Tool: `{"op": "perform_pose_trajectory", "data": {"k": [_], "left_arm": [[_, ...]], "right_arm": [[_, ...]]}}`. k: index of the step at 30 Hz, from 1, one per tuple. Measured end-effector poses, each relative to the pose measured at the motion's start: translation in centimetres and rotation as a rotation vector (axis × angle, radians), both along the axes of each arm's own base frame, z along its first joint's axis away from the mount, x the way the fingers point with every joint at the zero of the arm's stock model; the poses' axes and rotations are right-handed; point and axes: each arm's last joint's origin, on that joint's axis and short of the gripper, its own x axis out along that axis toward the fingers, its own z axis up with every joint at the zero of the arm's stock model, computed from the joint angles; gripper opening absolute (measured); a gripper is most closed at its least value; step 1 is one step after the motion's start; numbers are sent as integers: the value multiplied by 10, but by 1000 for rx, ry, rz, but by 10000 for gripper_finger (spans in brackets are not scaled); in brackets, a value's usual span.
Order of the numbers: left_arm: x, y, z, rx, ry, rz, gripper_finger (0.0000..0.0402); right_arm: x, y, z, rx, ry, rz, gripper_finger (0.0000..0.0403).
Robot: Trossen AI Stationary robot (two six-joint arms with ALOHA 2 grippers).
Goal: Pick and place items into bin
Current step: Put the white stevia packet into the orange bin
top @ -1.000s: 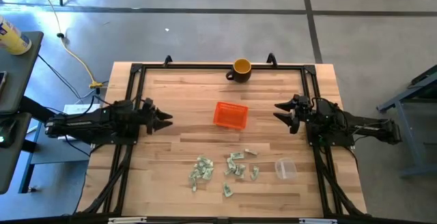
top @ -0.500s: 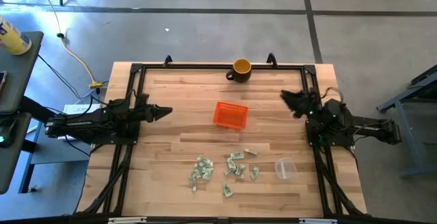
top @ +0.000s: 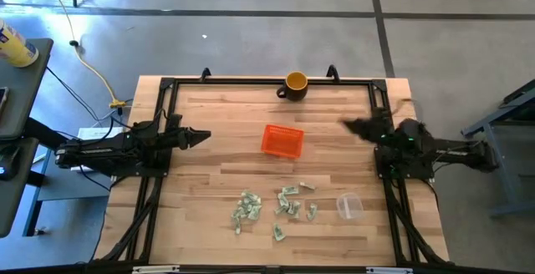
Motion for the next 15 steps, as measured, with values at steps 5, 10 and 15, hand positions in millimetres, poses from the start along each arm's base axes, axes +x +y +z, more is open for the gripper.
{"op": "perform_pose_trajectory", "data": {"k": [5, 10, 15], "left_arm": [[0, 0, 0, 22, 5, 1, 349], [0, 0, -1, 22, 16, 1, 349], [-1, 0, -4, 19, 53, -9, 349]], "right_arm": [[12, 22, -20, 2, 784, 213, 249], [39, 50, -21, -173, 1053, 413, 249], [78, 85, -27, -496, 1098, 666, 249]]}}
